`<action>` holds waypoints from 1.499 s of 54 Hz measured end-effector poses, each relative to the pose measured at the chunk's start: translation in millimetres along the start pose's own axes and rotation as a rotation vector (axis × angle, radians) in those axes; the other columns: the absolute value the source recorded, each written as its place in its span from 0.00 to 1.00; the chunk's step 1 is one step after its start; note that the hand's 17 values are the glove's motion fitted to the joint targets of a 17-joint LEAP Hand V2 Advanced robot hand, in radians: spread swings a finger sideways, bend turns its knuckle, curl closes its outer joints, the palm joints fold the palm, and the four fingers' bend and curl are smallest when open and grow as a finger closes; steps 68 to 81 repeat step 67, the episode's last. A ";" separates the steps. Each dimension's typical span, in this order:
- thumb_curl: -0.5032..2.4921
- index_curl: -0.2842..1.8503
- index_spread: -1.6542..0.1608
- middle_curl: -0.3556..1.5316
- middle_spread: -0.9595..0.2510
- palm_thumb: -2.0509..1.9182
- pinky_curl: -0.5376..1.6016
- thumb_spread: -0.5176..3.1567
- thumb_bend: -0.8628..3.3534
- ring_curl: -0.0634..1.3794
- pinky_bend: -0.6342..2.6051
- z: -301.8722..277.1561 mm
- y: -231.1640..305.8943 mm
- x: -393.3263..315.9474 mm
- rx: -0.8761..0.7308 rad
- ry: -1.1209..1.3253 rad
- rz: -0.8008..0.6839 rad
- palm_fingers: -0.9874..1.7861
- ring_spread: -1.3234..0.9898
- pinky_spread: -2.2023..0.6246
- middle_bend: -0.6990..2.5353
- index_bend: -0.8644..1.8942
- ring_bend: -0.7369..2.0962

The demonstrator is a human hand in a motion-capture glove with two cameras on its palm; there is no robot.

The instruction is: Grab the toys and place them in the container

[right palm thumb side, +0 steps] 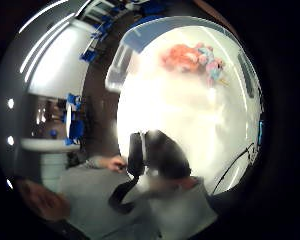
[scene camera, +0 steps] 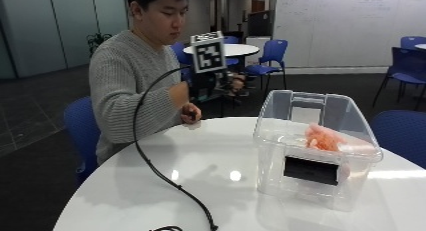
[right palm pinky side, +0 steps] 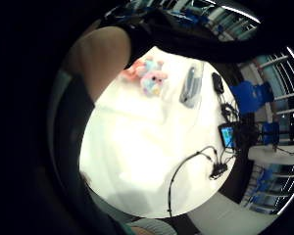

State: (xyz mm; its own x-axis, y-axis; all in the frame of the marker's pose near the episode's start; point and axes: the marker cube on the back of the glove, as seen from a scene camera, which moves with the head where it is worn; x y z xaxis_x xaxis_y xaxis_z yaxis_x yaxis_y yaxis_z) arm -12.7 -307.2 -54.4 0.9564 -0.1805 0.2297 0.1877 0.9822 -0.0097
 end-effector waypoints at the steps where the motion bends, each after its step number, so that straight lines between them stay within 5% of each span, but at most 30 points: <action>1: 0.32 0.27 0.71 0.38 0.69 0.51 0.41 0.49 0.20 0.28 0.49 3.5 16.7 -8.2 0.002 0.010 -0.036 0.29 0.53 0.80 0.26 0.38 0.40; 12: 0.30 0.29 0.70 0.37 0.69 0.51 0.39 0.50 0.20 0.27 0.46 52.4 134.2 -71.8 0.010 0.219 -0.185 0.32 0.54 0.80 0.26 0.38 0.38; 33: 0.28 0.30 0.69 0.35 0.67 0.52 0.39 0.51 0.20 0.27 0.43 140.4 221.5 -95.4 -0.011 0.288 -0.130 0.34 0.53 0.80 0.27 0.39 0.36; 42: 0.28 0.31 0.69 0.35 0.67 0.52 0.39 0.52 0.20 0.27 0.42 197.2 263.2 -104.3 -0.083 0.184 0.008 0.35 0.53 0.80 0.27 0.39 0.36; 81: 0.27 0.33 0.69 0.35 0.67 0.52 0.39 0.53 0.20 0.26 0.41 197.3 272.6 -85.5 -0.011 0.225 0.140 0.35 0.53 0.80 0.27 0.38 0.33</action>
